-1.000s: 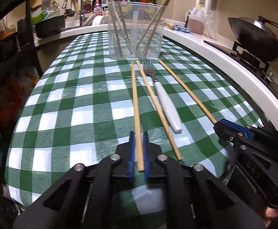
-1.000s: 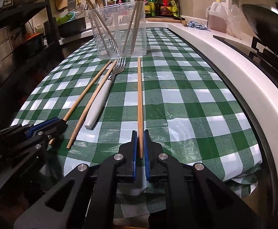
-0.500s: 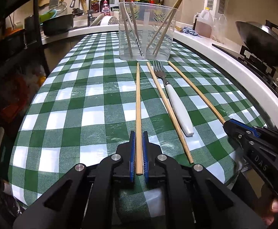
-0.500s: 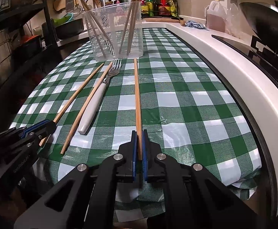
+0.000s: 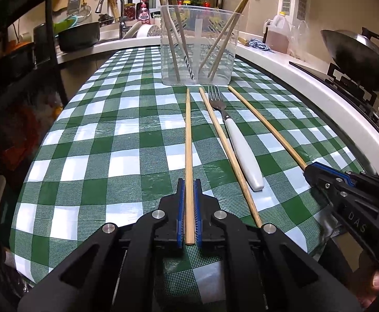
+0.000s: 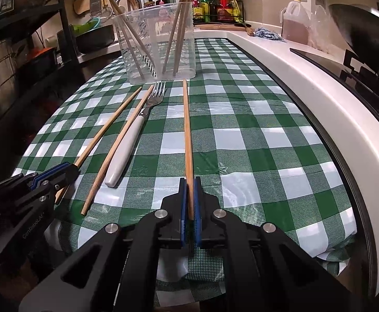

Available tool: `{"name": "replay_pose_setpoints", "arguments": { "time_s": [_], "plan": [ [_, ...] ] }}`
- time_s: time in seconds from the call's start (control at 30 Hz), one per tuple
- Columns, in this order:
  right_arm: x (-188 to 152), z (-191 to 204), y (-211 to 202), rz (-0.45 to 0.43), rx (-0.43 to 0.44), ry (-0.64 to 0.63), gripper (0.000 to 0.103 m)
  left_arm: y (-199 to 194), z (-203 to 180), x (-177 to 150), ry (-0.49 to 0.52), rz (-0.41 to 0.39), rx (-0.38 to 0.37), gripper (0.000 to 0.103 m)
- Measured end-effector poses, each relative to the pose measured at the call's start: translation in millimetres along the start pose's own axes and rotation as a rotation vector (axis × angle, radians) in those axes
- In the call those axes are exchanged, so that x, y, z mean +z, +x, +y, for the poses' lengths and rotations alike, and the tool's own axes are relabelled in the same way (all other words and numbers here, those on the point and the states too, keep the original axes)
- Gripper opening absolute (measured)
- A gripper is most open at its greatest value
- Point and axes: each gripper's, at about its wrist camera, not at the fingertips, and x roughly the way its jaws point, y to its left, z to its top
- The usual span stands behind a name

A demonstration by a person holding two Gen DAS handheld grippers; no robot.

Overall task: Organize utensils
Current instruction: 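Lift both chopsticks and carry them over the clear container with both tools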

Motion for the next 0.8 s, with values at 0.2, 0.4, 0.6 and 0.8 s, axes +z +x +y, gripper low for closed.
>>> {"name": "replay_pose_setpoints", "arguments": {
  "time_s": [0.2,0.4,0.6,0.8],
  "plan": [
    [8.1,4.2,-24.2,-0.051,-0.004,-0.021,0.005,-16.7,-0.3,3.6,0.008,-0.046,-0.006,0.007],
    [18.6,8.2,-57.0,-0.121,-0.020,-0.043,0.005,-37.3,2.8,7.6,0.017,-0.105,0.000,0.007],
    [34.6,12.2,-87.9,-0.195,-0.023,-0.061,0.005,-57.6,4.5,12.8,0.024,-0.162,0.000,0.007],
    [50.8,14.4,-110.7,-0.248,-0.010,-0.067,0.005,-74.3,8.7,20.7,0.017,-0.201,-0.022,0.007]
  ]
}}
